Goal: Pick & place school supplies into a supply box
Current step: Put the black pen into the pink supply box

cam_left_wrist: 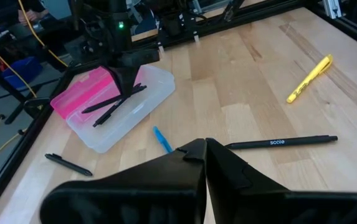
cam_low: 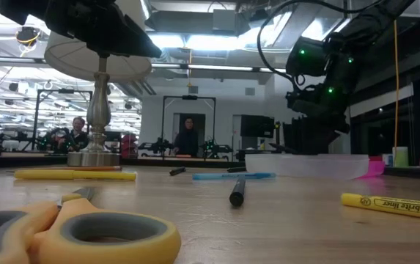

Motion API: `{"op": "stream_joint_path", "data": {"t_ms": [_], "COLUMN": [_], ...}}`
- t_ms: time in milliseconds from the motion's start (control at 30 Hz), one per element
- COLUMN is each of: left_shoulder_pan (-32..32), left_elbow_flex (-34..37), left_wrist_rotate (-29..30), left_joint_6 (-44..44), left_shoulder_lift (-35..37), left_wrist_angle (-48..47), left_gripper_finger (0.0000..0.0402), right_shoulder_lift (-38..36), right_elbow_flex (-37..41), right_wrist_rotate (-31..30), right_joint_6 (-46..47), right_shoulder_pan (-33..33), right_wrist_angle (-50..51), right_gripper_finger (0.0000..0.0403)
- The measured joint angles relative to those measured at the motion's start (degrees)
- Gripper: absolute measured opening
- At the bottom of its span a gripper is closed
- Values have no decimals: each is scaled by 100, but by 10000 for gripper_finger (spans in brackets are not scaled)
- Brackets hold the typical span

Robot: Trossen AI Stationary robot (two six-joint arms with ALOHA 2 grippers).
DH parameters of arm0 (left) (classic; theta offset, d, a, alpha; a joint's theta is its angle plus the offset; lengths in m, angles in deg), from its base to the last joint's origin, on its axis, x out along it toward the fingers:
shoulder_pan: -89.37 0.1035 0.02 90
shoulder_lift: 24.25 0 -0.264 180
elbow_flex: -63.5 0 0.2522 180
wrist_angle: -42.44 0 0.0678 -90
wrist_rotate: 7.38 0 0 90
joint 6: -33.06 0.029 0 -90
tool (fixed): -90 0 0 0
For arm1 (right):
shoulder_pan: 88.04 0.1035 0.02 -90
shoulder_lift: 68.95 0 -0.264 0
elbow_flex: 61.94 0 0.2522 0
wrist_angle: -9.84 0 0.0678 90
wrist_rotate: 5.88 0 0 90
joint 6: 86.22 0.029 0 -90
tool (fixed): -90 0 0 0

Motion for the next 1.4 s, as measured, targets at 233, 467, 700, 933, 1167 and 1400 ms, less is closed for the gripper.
{"op": "stream_joint_path", "data": {"t_ms": [233,467,700,933,1167,1400], "left_shoulder_pan": [0,0,0,0,0,0], "left_elbow_flex": [0,0,0,0,0,0], "left_wrist_rotate": [2,2,2,2,2,2], "left_joint_6": [2,0,0,-4,-9,-8], "left_shoulder_lift": [-1,0,-1,0,-2,0], "left_wrist_angle": [0,-70,-235,-238,-238,-239], "left_gripper_finger": [4,4,4,4,4,4], "right_shoulder_lift": [0,0,0,0,0,-1], "right_elbow_flex": [0,0,0,0,0,0], "right_wrist_rotate": [-3,-7,-9,-13,-13,-13], "right_joint_6": [-11,-13,-8,308,263,7], "right_shoulder_pan": [0,0,0,0,2,2], "right_wrist_angle": [2,4,12,11,20,24], "right_gripper_finger": [41,41,42,69,100,107]}}
